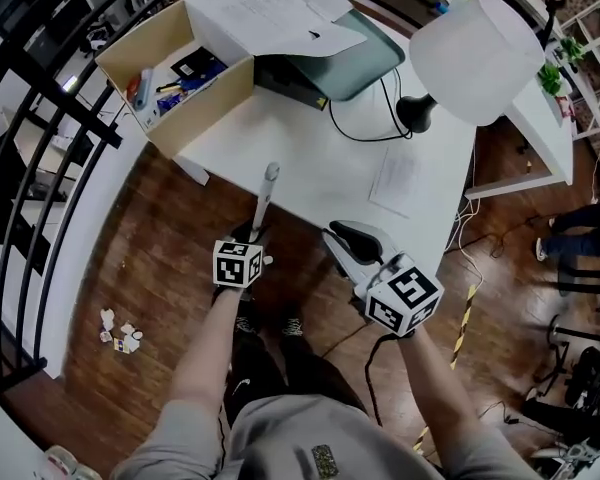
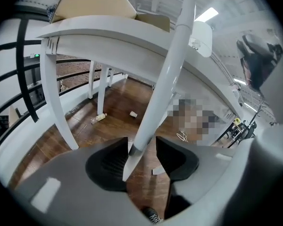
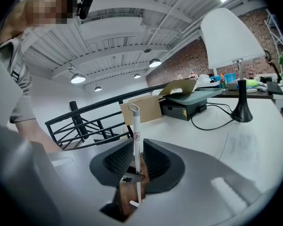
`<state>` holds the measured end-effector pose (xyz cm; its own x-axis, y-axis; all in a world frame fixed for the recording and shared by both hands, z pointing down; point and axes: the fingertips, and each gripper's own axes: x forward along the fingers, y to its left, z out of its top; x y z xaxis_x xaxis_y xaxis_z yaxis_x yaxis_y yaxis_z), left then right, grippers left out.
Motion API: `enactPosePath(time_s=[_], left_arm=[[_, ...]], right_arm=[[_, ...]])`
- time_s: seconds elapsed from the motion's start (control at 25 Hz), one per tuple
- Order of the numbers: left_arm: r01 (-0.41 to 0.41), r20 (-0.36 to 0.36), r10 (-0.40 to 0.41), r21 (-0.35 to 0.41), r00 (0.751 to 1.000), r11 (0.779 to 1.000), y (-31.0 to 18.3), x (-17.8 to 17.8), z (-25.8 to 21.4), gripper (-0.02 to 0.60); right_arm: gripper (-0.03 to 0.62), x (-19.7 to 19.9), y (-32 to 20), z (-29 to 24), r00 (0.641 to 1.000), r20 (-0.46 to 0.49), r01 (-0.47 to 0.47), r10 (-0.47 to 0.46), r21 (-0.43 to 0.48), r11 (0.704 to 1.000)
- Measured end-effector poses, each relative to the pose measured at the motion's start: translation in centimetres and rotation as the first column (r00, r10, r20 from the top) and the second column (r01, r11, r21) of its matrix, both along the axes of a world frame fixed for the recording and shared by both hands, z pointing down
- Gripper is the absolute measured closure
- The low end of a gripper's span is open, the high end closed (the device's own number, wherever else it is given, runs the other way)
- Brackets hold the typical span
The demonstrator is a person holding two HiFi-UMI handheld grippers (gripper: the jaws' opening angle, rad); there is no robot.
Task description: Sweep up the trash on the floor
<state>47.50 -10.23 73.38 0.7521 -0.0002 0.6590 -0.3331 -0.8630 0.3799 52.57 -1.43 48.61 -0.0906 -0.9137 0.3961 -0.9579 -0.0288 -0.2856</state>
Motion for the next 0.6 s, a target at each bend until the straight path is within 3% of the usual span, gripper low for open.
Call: enactPosePath(time_s=[0.24,0.44,0.48,0.6], left_arm=[[0.025,-0.006,-0.025,0.031,1.0,0.999,0.0,-0.7,-1.8,0.379],[0.102,-0.054,-0.098,0.065,0.994,0.993,0.1,-4.3,-5.8,0.382],[0.12,-0.076,-0.114,0.07,0.991,0.99,0.2,-5.2,-7.0,0.401],[0.202,-0.153,-0.187,0.093,0.97,0.975,0.5,-9.2,-11.5,0.575]], right_arm=[[0.534,-0.4,2.0,0.1,1.0,0.013,0.006,-0.006,-0.005,1.0],[0.54,-2.8,2.2,-1.8,0.997,0.004,0.08,-0.08,0.028,0.996],[0.543,-3.5,2.2,-2.4,0.996,0.003,0.094,-0.094,0.04,0.995],[0.55,-6.7,1.4,-3.8,0.985,0.012,0.169,-0.171,0.084,0.982]])
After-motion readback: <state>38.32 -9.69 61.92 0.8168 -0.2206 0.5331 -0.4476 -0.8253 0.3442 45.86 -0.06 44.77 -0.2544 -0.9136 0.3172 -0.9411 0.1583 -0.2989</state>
